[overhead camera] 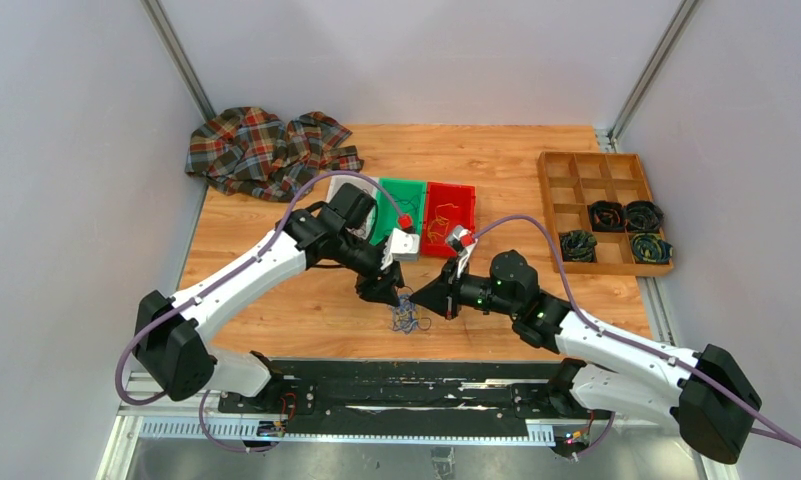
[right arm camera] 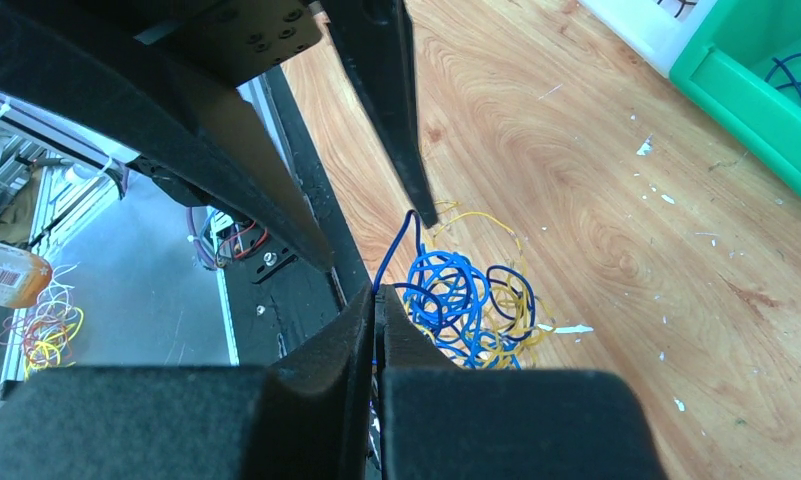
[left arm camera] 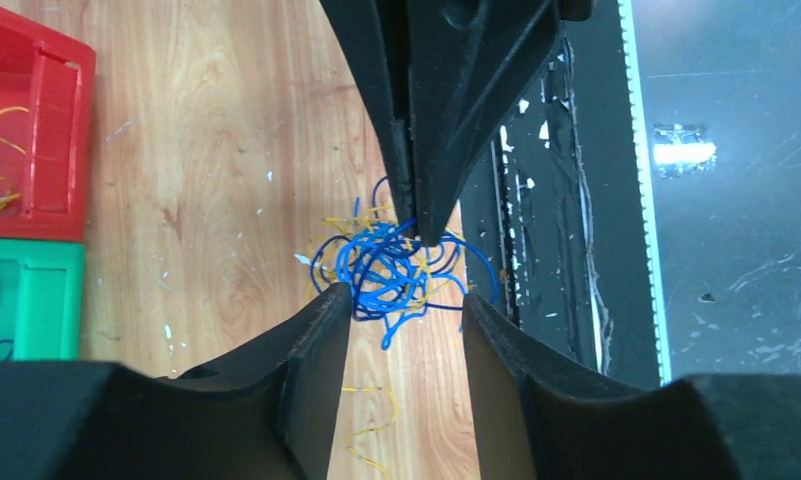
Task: Untangle the cables
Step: Untie the cable.
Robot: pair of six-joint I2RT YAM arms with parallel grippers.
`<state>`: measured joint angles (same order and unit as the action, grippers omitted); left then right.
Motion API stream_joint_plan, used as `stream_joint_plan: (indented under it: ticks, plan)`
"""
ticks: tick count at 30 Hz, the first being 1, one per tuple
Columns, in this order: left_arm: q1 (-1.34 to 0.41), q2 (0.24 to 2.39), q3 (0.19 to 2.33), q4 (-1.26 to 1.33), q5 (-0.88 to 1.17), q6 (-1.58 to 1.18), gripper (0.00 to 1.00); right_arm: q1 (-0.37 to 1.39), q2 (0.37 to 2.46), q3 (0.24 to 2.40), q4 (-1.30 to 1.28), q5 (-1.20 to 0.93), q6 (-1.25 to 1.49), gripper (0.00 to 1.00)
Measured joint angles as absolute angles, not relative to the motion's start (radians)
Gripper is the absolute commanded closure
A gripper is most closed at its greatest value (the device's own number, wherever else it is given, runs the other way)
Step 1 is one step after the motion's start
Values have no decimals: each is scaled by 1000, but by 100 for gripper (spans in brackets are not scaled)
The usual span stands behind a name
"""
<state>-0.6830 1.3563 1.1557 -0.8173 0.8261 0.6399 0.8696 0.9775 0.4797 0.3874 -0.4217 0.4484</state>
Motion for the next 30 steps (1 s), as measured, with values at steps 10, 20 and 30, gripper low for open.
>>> stream_joint_plan:
  ticks: [10,20,30]
  plan:
    - [-690,1364,1130,-621,773,453,81,871,994,492,382,-445,448,99]
    - [-696,1360,1092,-612,796,414,63,871,985,514,375,-446,450,99]
    - [-705,1340,1093,-640,769,442,99,871,978,541,345,-436,451,99]
